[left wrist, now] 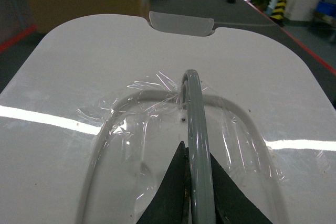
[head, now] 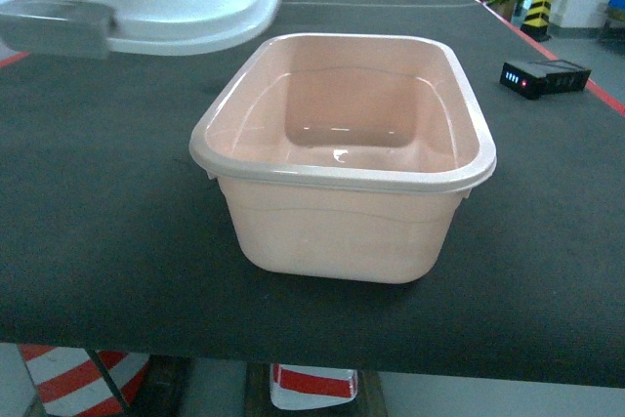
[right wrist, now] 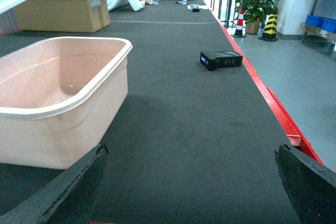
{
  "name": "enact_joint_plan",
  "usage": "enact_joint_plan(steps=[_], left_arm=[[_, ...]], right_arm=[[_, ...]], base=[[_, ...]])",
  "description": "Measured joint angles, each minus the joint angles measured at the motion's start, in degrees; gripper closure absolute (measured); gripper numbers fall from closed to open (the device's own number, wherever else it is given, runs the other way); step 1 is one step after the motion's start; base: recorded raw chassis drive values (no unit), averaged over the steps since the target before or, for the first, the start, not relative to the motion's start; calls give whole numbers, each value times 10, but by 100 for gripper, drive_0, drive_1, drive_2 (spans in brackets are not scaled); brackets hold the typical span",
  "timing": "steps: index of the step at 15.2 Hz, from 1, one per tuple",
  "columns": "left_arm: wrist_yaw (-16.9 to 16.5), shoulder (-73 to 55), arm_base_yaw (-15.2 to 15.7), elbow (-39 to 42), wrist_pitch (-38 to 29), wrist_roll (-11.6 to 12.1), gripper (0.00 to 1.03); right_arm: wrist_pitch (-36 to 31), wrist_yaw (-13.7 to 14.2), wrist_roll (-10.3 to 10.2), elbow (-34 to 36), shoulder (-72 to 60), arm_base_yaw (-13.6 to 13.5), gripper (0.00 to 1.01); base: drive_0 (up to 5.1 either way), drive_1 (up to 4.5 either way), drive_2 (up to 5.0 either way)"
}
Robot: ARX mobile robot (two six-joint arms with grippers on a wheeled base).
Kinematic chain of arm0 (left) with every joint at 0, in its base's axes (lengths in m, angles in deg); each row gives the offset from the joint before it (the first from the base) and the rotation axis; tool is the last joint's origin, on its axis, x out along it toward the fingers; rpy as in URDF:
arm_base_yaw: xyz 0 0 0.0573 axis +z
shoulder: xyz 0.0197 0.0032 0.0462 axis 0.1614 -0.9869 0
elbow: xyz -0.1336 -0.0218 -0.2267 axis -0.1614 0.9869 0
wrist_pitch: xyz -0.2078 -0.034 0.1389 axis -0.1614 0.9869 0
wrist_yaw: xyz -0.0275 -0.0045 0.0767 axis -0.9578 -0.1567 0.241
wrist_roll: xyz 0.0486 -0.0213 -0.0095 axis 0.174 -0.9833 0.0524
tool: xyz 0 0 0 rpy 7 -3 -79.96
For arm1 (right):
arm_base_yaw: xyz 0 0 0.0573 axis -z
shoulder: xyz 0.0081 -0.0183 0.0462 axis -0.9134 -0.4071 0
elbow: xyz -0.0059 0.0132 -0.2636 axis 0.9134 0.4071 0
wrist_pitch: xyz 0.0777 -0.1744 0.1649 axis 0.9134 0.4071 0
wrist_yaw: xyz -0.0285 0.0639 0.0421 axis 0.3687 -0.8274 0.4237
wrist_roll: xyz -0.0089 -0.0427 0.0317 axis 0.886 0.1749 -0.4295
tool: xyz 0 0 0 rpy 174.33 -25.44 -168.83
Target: Pick capacitor and pack into box
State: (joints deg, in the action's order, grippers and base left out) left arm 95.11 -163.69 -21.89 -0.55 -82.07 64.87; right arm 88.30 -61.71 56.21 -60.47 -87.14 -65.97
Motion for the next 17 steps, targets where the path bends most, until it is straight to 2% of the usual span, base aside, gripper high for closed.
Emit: enact_joint_plan(steps=[3, 6, 10, 17], left_arm=[[37, -41, -95, -12, 8, -35, 101], [68, -102, -147, -53, 9, -51, 101], [96, -159, -177, -104, 23, -62, 101], [115, -166, -186, -77, 21, -78, 101]], right_arm=[[0, 0, 0, 0, 0, 0, 3], [0, 0, 0, 0, 0, 0, 3], [0, 0, 0, 0, 0, 0, 3], [0, 0, 0, 0, 0, 0, 3]], base=[[0, 0, 0], [0, 0, 0], [0, 0, 0], [0, 0, 0]])
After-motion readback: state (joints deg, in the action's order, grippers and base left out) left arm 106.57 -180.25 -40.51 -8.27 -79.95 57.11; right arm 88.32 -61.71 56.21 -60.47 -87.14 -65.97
